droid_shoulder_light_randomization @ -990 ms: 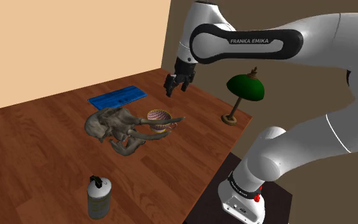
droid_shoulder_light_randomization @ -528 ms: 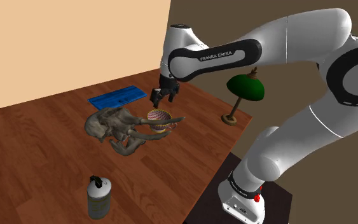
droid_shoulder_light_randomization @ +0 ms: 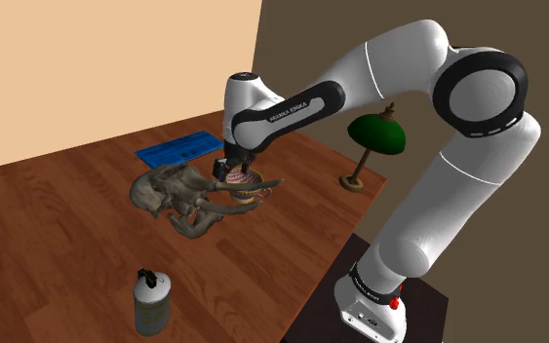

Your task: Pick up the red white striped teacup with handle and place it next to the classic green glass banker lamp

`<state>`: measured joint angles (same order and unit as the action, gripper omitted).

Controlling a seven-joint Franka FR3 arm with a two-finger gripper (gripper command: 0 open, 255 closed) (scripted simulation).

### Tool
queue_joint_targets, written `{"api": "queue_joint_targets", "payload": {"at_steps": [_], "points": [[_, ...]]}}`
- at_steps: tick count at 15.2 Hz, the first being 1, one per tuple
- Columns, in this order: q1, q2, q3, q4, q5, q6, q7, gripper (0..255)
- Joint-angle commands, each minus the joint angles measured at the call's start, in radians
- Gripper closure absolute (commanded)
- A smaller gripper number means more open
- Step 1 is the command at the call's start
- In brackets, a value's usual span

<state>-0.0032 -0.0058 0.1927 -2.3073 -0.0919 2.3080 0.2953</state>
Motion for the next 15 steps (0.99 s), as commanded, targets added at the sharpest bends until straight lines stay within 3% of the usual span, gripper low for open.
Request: {"api": "queue_joint_targets", "payload": {"at_steps": [1,8,15], "points": [[0.001,0.050,0.001,0.012,-0.018,0.030,0.014,0],[0.000,0.114,-0.005,-0.011,-0.046,0.115,0.033,0],[0.000,0.114,-0.005,-0.011,-0.046,0.115,0.033,0]]}}
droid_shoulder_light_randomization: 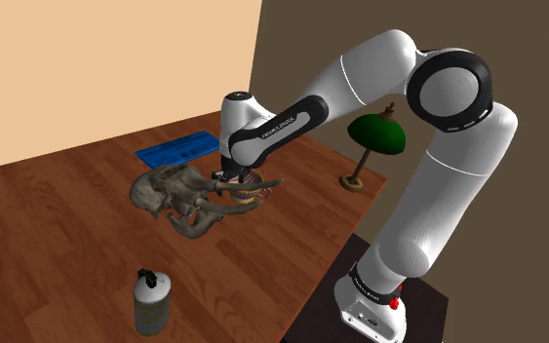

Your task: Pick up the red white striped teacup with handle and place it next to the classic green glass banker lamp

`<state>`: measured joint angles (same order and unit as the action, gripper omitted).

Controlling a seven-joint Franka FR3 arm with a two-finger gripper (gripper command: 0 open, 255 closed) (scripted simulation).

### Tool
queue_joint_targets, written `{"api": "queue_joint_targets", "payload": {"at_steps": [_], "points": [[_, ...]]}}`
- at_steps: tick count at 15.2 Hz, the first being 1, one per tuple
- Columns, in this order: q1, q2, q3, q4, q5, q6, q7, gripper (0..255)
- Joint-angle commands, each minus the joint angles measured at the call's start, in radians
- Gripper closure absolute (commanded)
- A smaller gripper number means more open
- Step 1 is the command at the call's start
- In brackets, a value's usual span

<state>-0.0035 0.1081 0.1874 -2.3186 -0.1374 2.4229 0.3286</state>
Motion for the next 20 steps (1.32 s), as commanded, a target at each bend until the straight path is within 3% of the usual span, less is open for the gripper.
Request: {"api": "queue_joint_targets", "payload": {"at_steps": [1,2,11,20], "points": [[0.000,0.000,0.000,0.000,0.000,0.000,0.000,0],[0.000,0.000,0.000,0.000,0.000,0.000,0.000,255],[0.000,0.000,0.000,0.000,0.000,0.000,0.000,255],[-0.002,-0.085,0.005,0.035,0.037,-0.116,-0.031,255]]}}
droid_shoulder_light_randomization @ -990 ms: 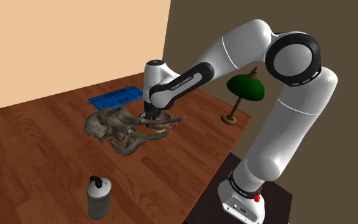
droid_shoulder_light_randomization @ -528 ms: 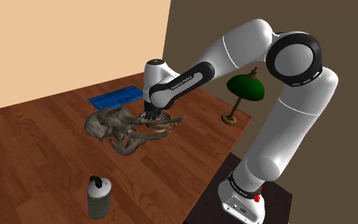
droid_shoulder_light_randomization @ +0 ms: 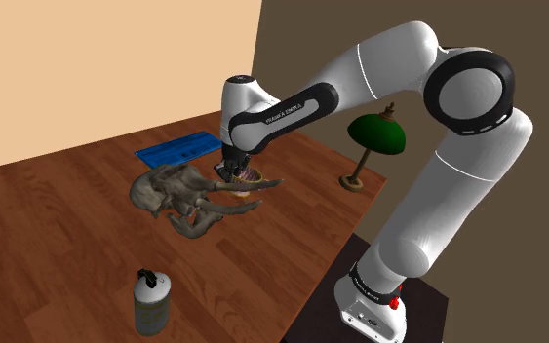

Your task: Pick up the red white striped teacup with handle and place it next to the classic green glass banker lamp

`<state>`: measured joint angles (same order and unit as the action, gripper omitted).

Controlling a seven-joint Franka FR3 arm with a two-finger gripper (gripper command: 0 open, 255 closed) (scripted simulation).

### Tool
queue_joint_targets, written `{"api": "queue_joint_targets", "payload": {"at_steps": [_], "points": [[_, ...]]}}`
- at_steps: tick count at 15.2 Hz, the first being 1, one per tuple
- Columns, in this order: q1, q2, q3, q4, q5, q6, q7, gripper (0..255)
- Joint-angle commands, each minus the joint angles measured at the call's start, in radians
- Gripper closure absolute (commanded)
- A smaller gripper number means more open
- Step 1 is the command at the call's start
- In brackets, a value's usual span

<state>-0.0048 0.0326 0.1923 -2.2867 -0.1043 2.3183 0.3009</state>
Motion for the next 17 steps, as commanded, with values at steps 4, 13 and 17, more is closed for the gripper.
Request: {"api": "queue_joint_targets", "payload": {"at_steps": [4,13,17], "points": [[0.000,-0.042,0.000,0.025,0.016,-0.064,-0.015,255],[0.000,-0.102,-0.001,0.085,0.037,-0.184,-0.036,255],[0.000,-0.123,-0.001,0.118,0.043,-0.237,-0.043,255]]}}
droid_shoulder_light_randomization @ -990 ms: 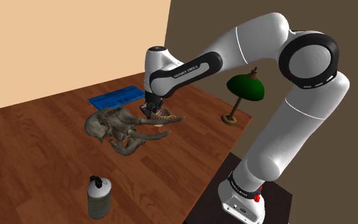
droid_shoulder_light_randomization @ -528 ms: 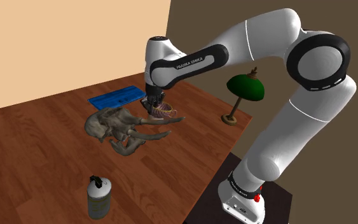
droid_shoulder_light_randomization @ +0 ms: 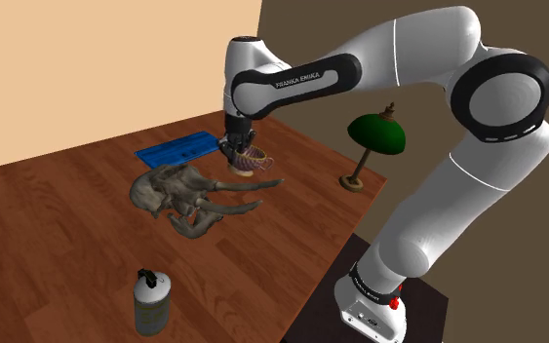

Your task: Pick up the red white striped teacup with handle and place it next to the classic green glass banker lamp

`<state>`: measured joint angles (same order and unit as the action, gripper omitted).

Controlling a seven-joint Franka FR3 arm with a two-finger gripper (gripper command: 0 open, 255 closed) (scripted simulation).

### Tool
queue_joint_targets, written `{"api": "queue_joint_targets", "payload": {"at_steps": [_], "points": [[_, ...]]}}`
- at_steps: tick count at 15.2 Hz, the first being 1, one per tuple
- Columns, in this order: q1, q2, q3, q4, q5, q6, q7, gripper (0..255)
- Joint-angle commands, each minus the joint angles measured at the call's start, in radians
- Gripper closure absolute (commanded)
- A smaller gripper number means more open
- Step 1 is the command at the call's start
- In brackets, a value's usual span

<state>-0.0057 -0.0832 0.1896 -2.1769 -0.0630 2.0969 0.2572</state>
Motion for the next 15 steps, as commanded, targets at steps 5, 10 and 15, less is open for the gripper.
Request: {"api": "queue_joint_targets", "payload": {"at_steps": [5,10,15], "points": [[0.001,-0.029,0.000,0.054,0.009,-0.082,-0.007,255],[0.001,-0.045,-0.001,0.104,0.013,-0.148,-0.014,255],[0.001,-0.056,-0.002,0.161,0.016,-0.215,-0.020,255]]}}
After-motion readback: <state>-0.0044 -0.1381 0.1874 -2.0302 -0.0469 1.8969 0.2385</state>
